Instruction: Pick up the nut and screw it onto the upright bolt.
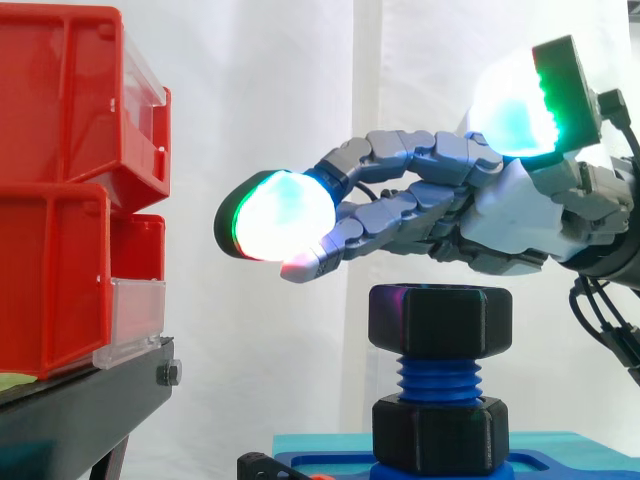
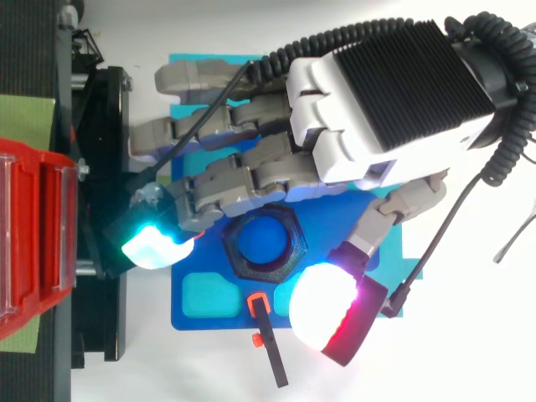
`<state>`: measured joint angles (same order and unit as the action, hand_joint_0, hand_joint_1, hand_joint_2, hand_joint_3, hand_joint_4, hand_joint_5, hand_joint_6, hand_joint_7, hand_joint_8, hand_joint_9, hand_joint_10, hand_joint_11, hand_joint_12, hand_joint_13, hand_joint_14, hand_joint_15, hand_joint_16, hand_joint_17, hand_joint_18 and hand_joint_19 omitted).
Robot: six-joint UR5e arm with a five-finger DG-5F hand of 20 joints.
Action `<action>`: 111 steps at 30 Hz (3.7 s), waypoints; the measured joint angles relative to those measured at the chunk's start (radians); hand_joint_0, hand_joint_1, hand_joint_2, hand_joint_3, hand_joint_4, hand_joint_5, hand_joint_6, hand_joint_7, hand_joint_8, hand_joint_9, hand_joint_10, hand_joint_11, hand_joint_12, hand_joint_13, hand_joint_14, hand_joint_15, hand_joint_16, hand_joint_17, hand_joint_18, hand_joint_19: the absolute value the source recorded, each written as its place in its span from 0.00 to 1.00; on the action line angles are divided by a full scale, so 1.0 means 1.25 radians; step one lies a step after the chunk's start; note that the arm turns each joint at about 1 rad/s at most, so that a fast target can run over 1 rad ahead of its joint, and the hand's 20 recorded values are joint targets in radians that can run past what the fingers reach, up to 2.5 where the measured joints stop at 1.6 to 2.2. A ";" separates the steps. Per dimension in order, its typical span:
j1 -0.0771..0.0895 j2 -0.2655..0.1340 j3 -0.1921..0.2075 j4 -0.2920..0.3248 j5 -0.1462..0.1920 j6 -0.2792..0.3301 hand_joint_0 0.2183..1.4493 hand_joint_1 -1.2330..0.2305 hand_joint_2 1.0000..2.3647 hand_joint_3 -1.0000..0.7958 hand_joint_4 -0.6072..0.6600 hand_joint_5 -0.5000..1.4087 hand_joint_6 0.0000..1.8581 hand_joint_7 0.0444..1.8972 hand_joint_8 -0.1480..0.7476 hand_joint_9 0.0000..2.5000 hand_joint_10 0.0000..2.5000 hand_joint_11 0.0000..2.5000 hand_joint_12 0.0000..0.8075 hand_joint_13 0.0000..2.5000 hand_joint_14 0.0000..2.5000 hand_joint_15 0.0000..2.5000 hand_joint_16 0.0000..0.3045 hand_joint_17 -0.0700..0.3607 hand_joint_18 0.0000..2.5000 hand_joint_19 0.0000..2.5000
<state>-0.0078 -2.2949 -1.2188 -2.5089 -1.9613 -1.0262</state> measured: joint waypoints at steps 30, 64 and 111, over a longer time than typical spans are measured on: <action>0.005 0.000 -0.002 -0.016 -0.004 -0.034 0.20 0.74 0.00 0.28 0.69 0.20 0.27 0.58 0.50 0.27 0.00 0.00 0.39 0.24 0.00 0.00 0.09 0.31 0.09 0.00; -0.006 -0.001 -0.003 -0.024 -0.005 -0.041 0.22 0.68 0.00 0.28 0.66 0.25 0.27 0.78 0.50 0.34 0.00 0.00 0.34 0.32 0.00 0.00 0.08 0.29 0.18 0.00; -0.058 0.000 -0.002 0.001 -0.053 -0.040 0.18 0.72 0.00 0.28 0.54 0.30 0.36 0.63 0.32 0.73 0.00 0.09 0.23 0.52 0.00 0.02 0.08 0.29 0.41 0.02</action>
<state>-0.0798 -2.2950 -1.2209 -2.5080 -2.0280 -1.0761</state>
